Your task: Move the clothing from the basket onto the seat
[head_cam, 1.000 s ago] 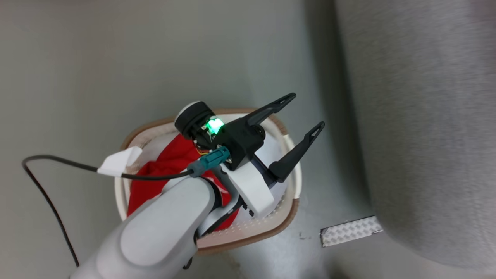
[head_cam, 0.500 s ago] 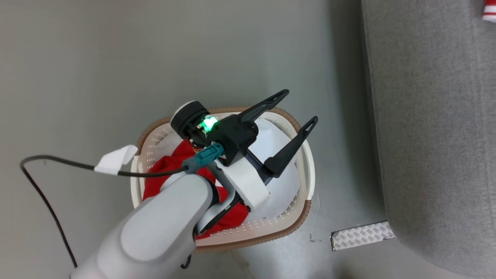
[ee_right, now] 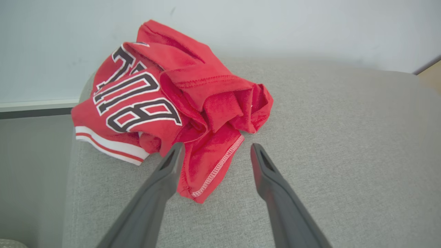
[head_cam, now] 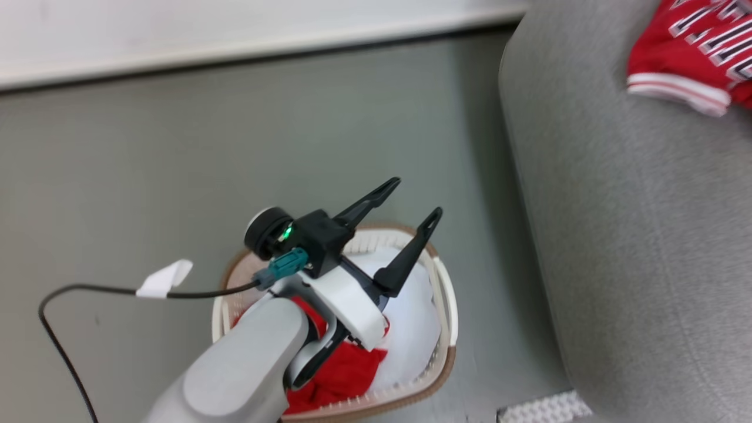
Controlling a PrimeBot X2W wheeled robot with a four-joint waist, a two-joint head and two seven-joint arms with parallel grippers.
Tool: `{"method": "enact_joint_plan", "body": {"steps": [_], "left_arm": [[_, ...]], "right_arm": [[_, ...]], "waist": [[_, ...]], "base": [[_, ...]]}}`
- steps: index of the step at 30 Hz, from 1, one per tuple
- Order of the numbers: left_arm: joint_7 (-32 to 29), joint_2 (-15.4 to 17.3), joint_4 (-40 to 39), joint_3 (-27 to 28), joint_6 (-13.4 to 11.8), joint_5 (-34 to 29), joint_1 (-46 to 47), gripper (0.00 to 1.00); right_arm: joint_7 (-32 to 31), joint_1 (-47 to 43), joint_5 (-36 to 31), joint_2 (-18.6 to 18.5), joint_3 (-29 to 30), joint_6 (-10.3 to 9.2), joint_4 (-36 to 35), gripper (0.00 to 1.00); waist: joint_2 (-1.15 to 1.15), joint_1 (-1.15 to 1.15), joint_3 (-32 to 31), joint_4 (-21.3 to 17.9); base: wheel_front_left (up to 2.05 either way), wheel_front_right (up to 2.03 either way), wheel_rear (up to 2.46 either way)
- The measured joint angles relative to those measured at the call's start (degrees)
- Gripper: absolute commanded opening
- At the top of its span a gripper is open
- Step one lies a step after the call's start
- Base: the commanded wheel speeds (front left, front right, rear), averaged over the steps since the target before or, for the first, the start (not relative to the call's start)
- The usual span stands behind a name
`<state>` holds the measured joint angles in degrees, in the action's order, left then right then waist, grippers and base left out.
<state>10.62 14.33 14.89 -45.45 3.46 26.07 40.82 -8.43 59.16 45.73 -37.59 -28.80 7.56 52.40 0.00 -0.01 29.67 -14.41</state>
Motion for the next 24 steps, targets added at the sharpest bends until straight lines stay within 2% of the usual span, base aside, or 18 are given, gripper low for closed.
{"method": "enact_joint_plan", "body": {"steps": [5,12,19,24], "left_arm": [[1.7,-0.2,1.4,1.5,-1.0,1.6,-2.6,1.00],[3.6,0.3,1.7,4.7,-3.3,4.0,-6.9,1.00],[4.2,2.3,1.1,9.7,-7.0,6.1,-13.4,1.00],[4.4,4.6,-0.6,14.1,-9.7,6.4,-18.0,1.00]], "right_arm": [[4.0,-3.0,1.4,-2.0,-2.5,0.00,-4.1,1.00],[12.7,-6.3,2.2,-2.3,-4.1,0.00,-10.7,1.00],[19.6,-12.0,2.2,1.6,-2.5,0.00,-16.8,1.00],[22.2,-18.5,-0.8,5.2,0.5,0.00,-21.3,1.00]], "waist": [[0.00,-0.01,-6.6,-0.1],[0.00,-0.01,-16.2,0.7],[0.00,-0.02,-25.1,2.7],[0.00,-0.02,-29.4,5.2]], "base": [[0.00,0.00,0.00],[0.00,0.00,0.00],[0.00,0.00,0.00],[0.00,0.00,0.00]]}}
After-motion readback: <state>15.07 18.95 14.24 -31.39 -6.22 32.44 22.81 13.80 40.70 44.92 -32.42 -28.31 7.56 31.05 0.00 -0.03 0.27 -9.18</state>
